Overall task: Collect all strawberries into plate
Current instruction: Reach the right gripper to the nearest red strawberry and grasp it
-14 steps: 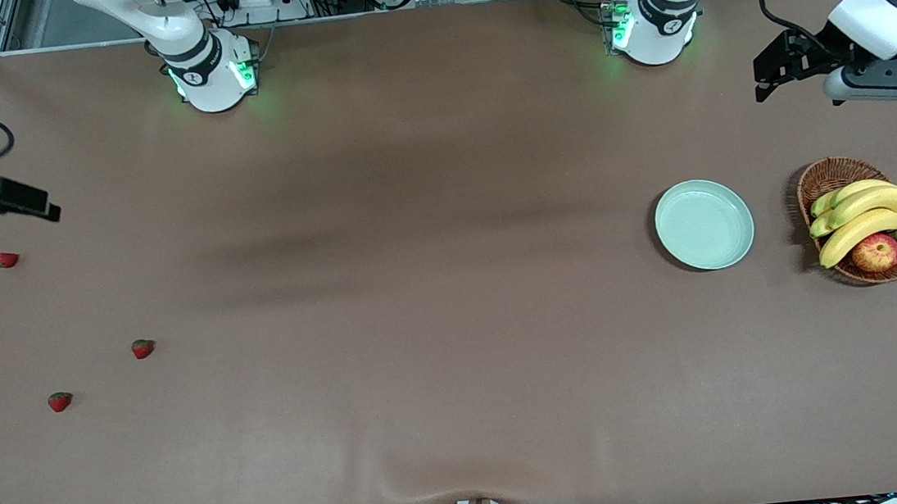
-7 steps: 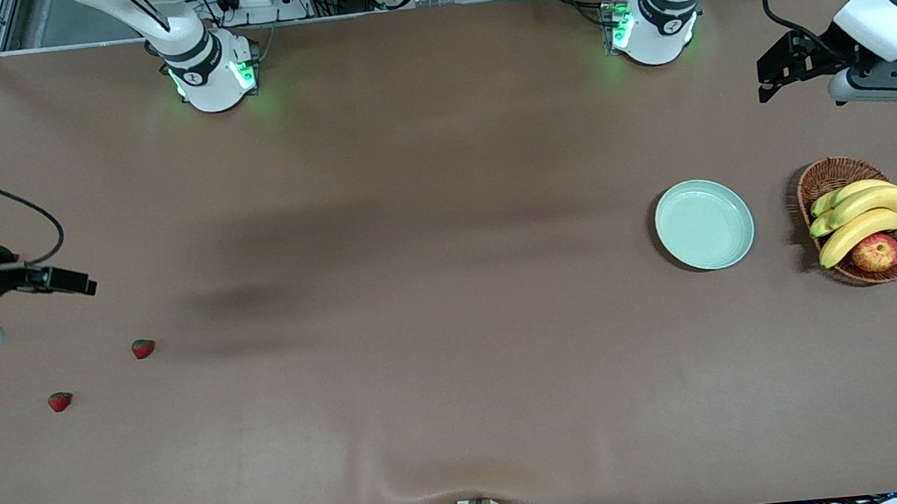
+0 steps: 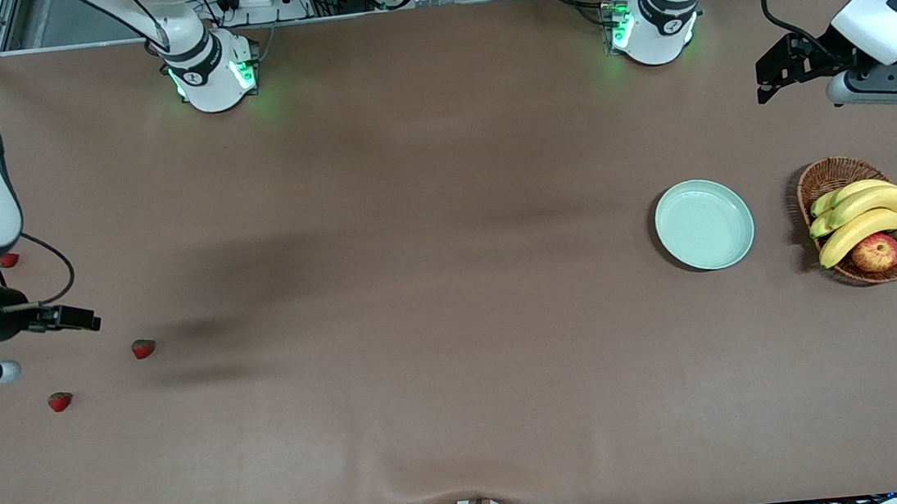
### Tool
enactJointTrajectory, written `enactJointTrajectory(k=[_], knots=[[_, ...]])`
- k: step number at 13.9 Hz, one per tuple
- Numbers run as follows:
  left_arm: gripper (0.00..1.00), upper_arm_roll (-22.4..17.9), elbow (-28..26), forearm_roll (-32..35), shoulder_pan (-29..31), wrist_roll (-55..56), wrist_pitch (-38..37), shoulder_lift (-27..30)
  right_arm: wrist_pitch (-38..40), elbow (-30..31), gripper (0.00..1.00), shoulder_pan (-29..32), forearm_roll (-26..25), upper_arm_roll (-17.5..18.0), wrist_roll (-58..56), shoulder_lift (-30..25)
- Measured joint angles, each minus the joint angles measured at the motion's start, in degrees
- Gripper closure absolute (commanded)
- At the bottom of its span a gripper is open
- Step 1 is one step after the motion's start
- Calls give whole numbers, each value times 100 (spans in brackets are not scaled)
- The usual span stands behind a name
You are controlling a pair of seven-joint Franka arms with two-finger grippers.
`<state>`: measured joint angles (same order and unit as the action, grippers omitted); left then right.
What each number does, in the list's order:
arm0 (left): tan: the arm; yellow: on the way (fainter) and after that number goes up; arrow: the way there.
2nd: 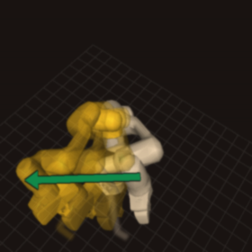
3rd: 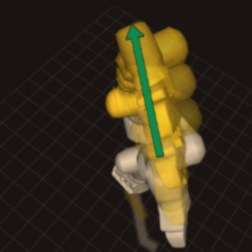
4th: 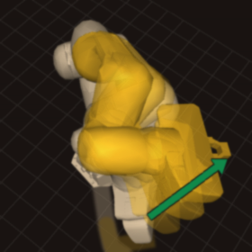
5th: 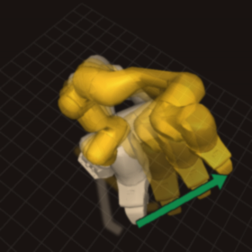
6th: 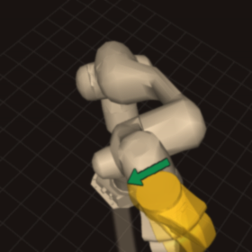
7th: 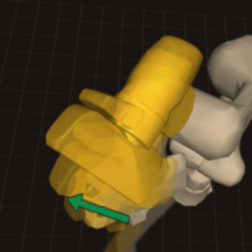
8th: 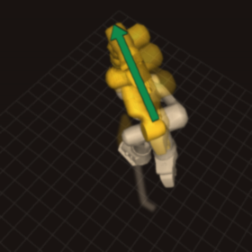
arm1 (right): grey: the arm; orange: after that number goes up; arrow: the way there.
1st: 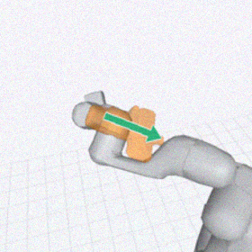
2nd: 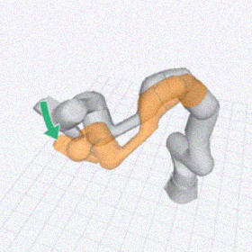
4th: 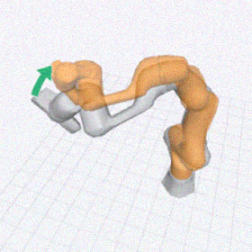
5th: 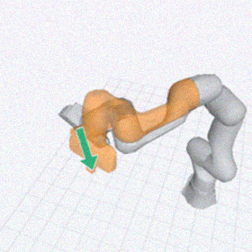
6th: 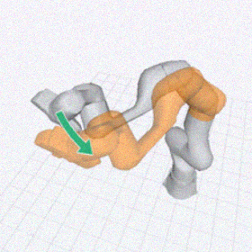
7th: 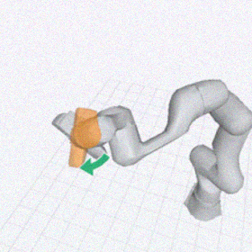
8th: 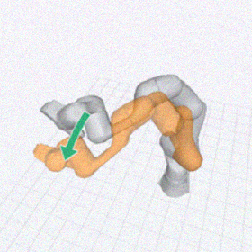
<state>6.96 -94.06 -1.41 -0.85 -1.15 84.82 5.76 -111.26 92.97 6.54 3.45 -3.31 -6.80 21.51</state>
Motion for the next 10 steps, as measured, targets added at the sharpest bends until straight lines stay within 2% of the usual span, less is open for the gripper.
enactJointTrajectory(k=[3, 10], knots=[[0, 0, -4, 0, 0, 0, 0, 0, -542, -5, 0, 121, 0, -1, -101, 326], [0, 0, -9, 0, 0, 0, 0, 0, -1032, 3, 0, 203, 5, -2, -102, 1174]])
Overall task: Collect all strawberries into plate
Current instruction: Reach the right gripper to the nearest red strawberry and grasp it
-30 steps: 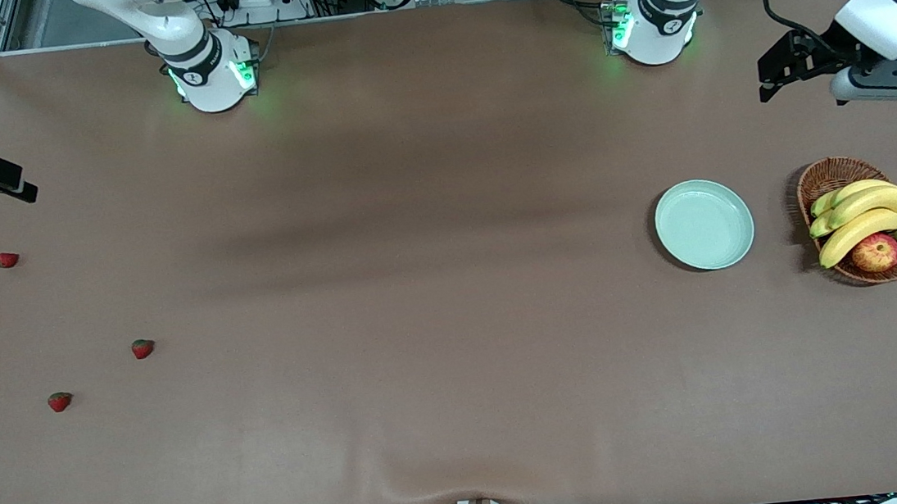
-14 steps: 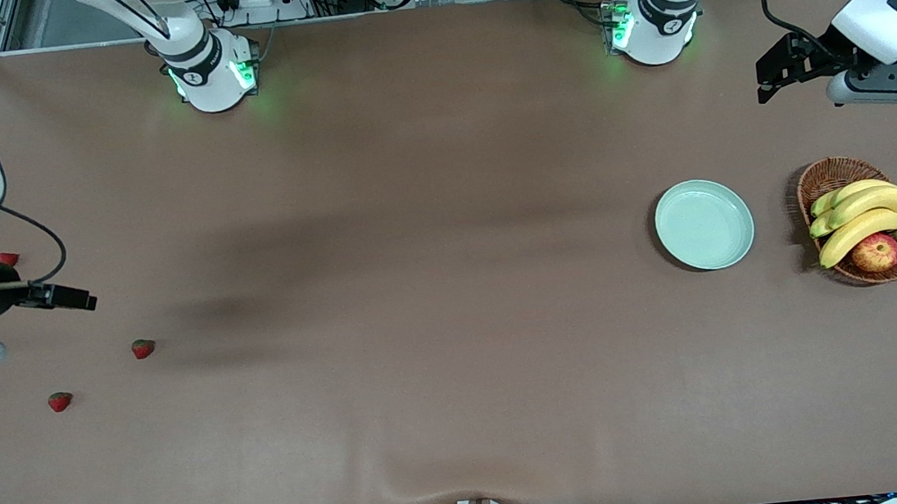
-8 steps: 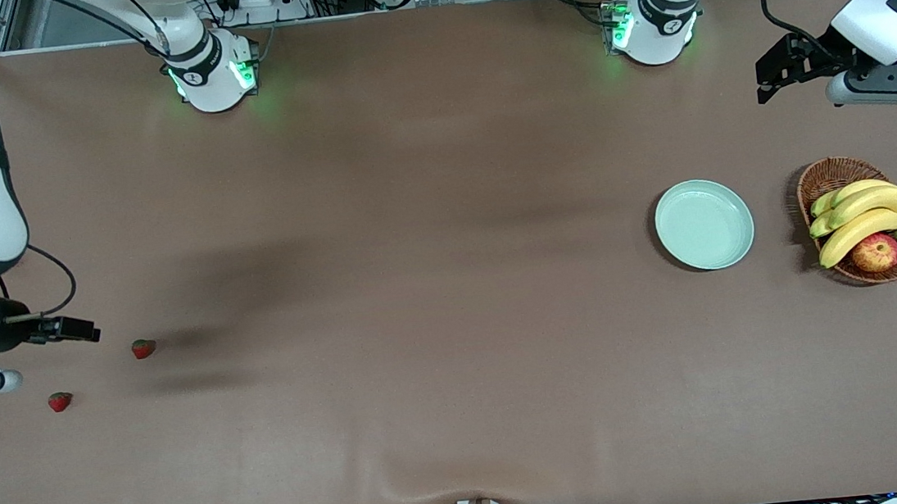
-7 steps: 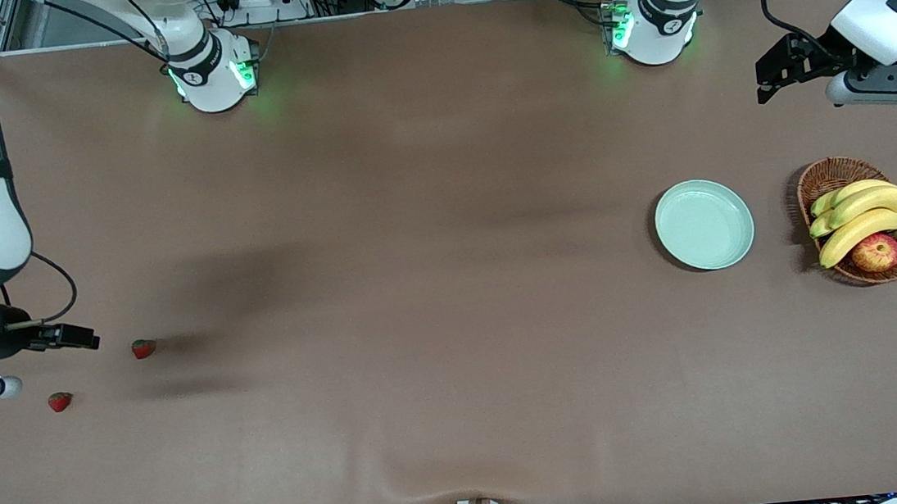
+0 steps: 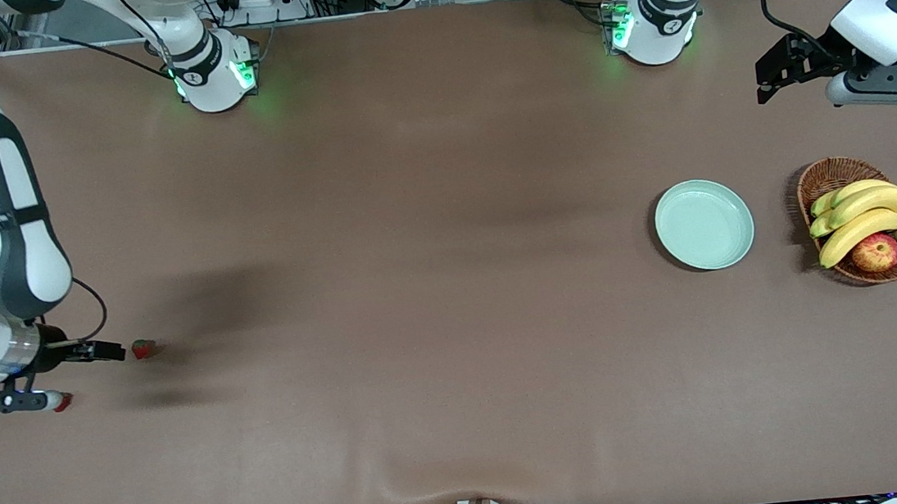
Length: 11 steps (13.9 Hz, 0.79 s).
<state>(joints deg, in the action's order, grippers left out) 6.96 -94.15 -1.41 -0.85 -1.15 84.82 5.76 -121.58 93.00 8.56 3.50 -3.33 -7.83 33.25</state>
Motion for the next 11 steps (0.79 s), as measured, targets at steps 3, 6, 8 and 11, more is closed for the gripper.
enactJointTrajectory(k=[3, 6, 8, 11], knots=[[0, 0, -1, 0, 0, 0, 0, 0, -332, 177, 15, 34, 2, 5, 1, 231], [0, 0, -1, 0, 0, 0, 0, 0, -469, 375, 26, 34, 2, 20, 6, 272], [0, 0, -1, 0, 0, 0, 0, 0, -498, 424, 28, 34, 3, 20, 9, 305], [0, 3, -1, 0, 0, 0, 0, 0, -632, 440, 28, 34, 34, 21, 10, 394]])
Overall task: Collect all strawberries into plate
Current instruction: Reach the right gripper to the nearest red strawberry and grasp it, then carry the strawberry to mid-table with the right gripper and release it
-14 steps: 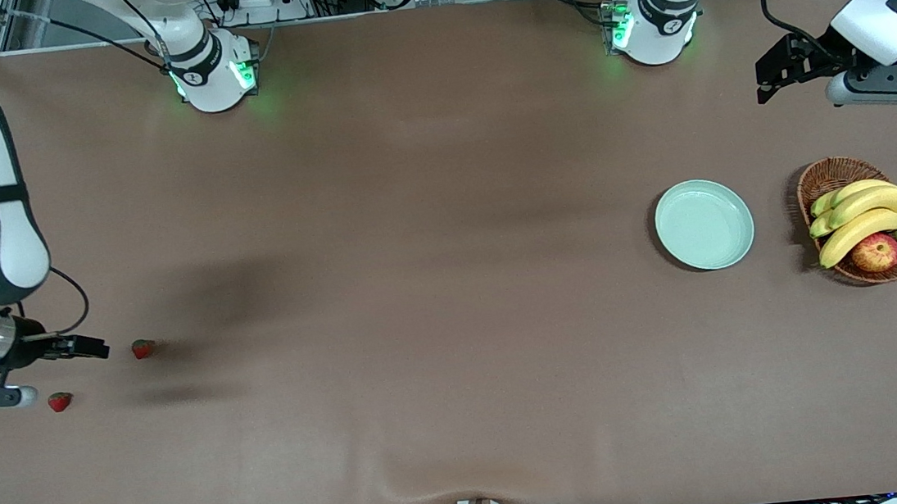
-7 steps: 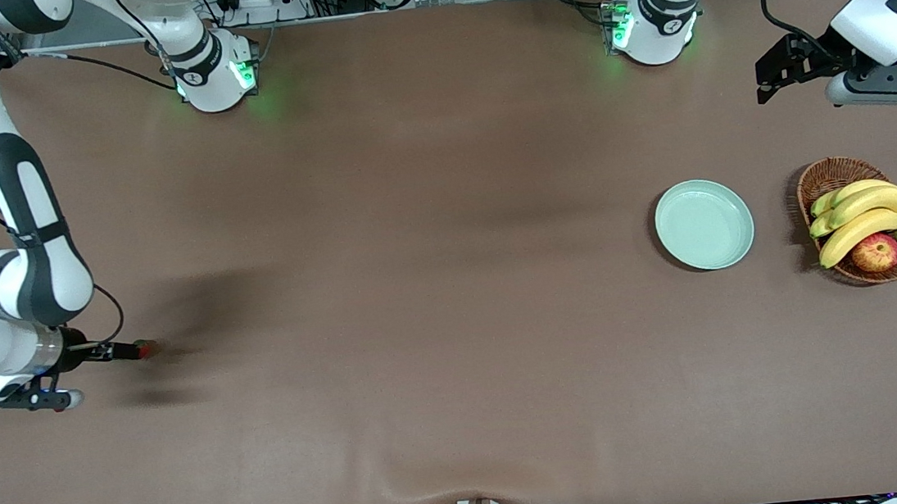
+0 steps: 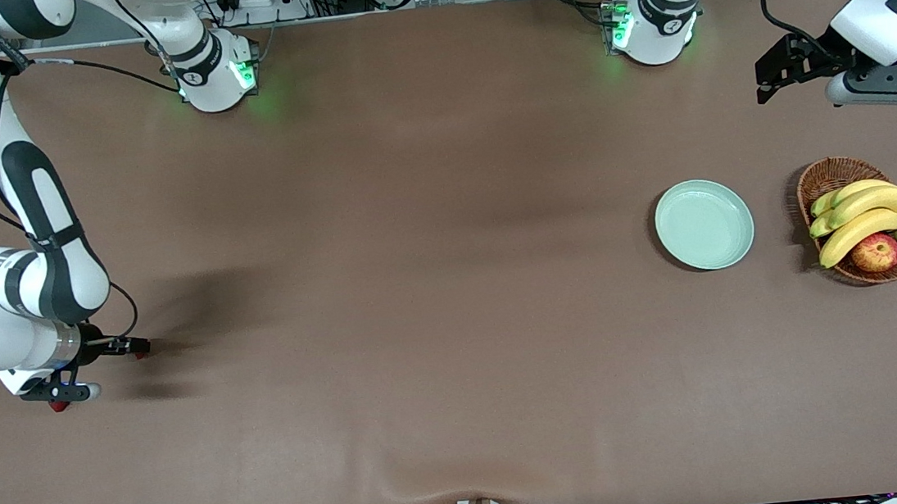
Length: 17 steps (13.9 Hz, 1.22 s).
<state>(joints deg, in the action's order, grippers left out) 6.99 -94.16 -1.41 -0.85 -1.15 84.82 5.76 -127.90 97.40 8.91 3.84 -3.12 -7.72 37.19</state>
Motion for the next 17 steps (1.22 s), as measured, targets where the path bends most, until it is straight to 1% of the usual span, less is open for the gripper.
enactJointTrajectory(k=[1, 3, 5, 7, 9, 10, 11, 12, 13, 15, 17], knots=[[0, 0, 0, 0, 0, 0, 0, 0, -85, 0, 28, 0, 17, 0, 0, 35], [0, 1, 0, 0, 0, 0, 0, 0, -217, 1, 37, 0, 31, 2, 1, 111], [0, 1, 0, 0, 0, 0, 0, 0, -277, 3, 40, 0, 41, 7, 3, 180], [0, 1, 0, 0, 0, 0, 0, 0, -286, 15, 54, 0, 47, 13, 5, 244], [0, 1, 0, 0, 0, 0, 0, 0, -286, 66, 82, 0, 48, 14, 9, 261], [0, 1, 0, 0, 0, 0, 0, 0, -283, 84, 90, 0, 48, 14, 9, 262], [0, 1, 0, 0, 0, 0, 1, 0, -268, 86, 92, 0, 48, 14, 9, 261], [0, 1, 0, 0, 0, 0, 5, 0, -259, 82, 97, 0, 49, 14, 13, 256], [0, 1, 0, 0, 0, 0, 7, 0, -242, 76, 100, 0, 50, 17, 13, 252], [0, 1, 0, 0, 0, 0, 10, 0, -106, 28, 100, 0, 82, 23, 16, 221], [0, 1, 0, 0, 0, 0, 11, 0, 258, -178, 100, -1, 192, 30, 67, 168]])
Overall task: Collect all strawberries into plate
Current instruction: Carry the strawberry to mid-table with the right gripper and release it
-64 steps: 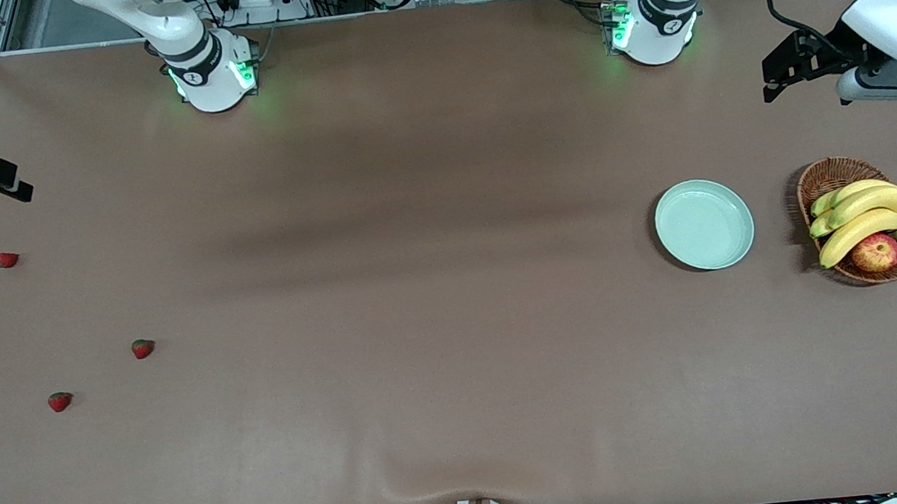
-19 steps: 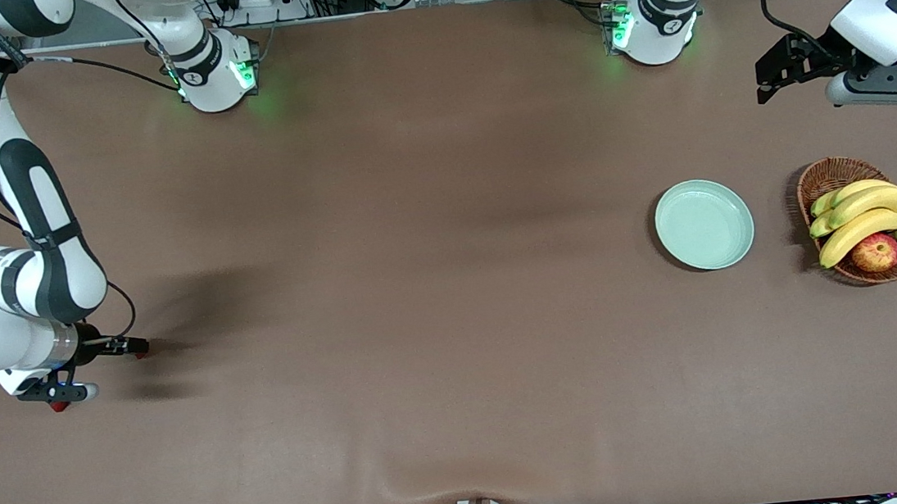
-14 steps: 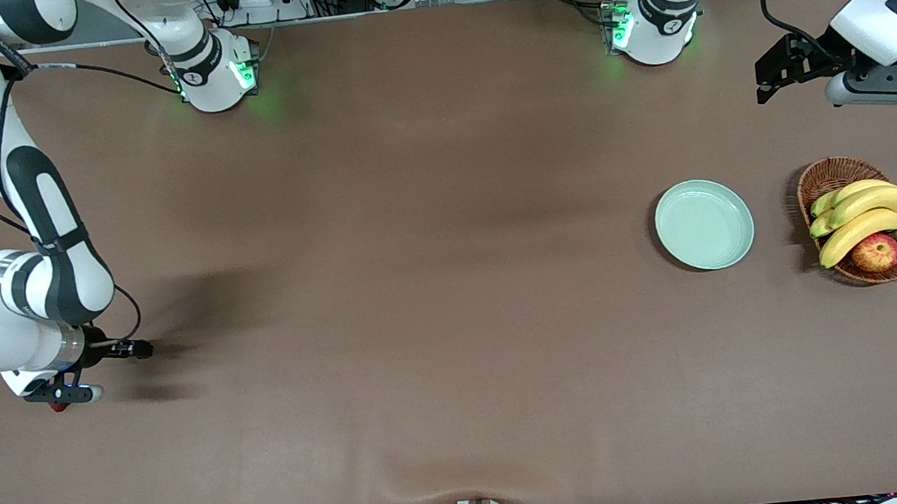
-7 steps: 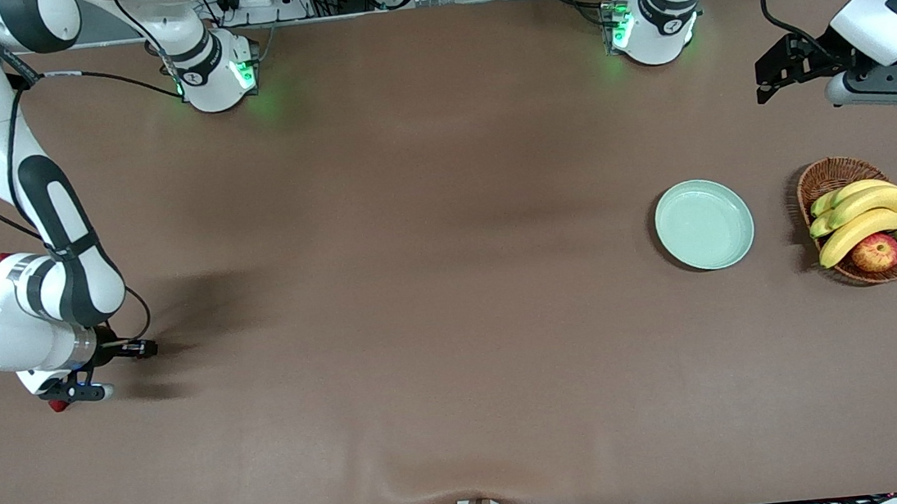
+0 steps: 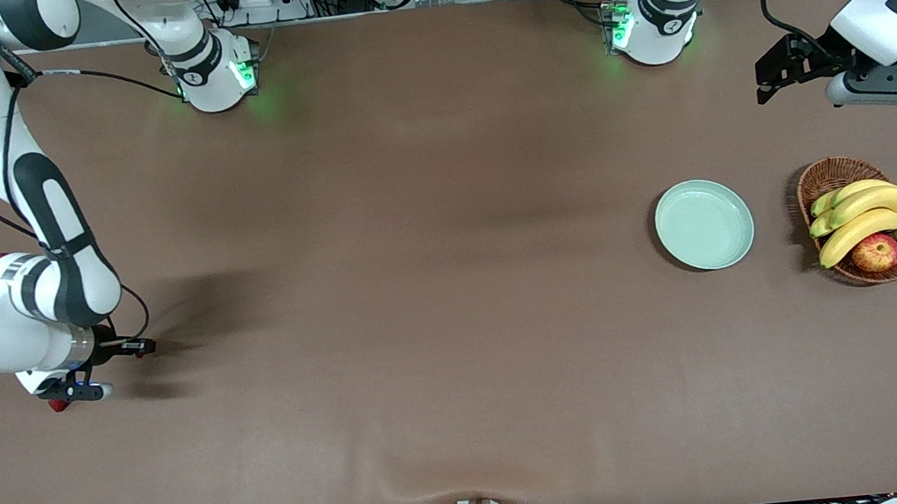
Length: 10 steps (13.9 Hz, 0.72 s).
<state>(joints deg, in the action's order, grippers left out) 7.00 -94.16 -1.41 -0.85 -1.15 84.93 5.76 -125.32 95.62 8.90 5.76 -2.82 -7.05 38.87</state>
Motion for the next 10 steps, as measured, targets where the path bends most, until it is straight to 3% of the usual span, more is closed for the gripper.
enactJointTrajectory(k=[5, 8, 10], knots=[[0, -1, 0, 0, 0, 0, 0, 0, 1254, -782, 100, -145, 63, 64, 777, -150], [0, -1, 0, 0, 0, 0, 1, 0, 1470, -988, 100, -656, 152, 110, 1884, -212], [0, -1, 0, 0, 0, 0, 1, 0, 1473, -1054, 100, -1134, 525, 120, 2711, -257]])
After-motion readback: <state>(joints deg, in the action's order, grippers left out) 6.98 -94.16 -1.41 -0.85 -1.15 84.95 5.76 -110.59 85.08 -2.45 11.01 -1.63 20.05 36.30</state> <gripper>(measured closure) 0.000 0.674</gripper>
